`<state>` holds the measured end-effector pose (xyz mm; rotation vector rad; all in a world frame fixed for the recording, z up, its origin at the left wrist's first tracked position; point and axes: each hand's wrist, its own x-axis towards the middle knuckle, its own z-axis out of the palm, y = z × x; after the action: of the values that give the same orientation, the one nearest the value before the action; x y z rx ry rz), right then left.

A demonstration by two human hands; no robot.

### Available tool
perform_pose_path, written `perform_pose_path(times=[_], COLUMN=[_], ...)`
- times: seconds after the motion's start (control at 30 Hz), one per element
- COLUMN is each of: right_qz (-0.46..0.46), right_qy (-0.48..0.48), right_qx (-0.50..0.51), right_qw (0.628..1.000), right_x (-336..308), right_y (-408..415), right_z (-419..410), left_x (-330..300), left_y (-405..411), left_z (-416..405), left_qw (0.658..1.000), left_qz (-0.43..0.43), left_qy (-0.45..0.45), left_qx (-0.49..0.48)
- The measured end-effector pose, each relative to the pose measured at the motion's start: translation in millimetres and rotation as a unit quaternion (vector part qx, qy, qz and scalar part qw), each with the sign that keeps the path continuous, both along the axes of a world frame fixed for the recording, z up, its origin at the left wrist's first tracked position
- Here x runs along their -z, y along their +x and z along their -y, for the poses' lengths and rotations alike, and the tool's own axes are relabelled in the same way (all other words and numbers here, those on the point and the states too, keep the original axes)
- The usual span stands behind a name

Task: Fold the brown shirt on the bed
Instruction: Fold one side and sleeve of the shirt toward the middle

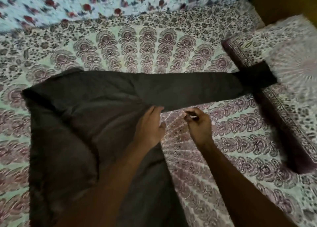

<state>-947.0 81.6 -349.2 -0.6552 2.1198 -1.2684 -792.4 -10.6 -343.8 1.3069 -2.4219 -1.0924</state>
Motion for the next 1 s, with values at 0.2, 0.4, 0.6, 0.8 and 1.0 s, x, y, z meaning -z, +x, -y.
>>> perform_pose_path(times=[0.2,0.4,0.6,0.8,1.0], right_qz=[-0.044,-0.100,-0.042,-0.113,-0.060], right_qy=[0.055,0.183,0.010,-0.139,-0.160], right_qx=[0.144,0.289,0.376,0.249,0.103], right_qw=[0.987,0.934,0.926,0.952,0.980], right_x=[20,20,37,30,-1], right_y=[-139,-225,-248,-197,-102], right_z=[6,17,33,33,17], left_x=[28,55,52,50,47], left_y=[-89,-101,-104,-109,-94], left_z=[16,0,-2,-4,16], left_qw=[0.985,0.975,0.973,0.970,0.984], left_qz=[0.157,0.223,0.227,0.241,0.153], left_qy=[-0.007,-0.015,-0.024,-0.021,0.079], left_qx=[0.077,0.018,0.015,0.010,0.047])
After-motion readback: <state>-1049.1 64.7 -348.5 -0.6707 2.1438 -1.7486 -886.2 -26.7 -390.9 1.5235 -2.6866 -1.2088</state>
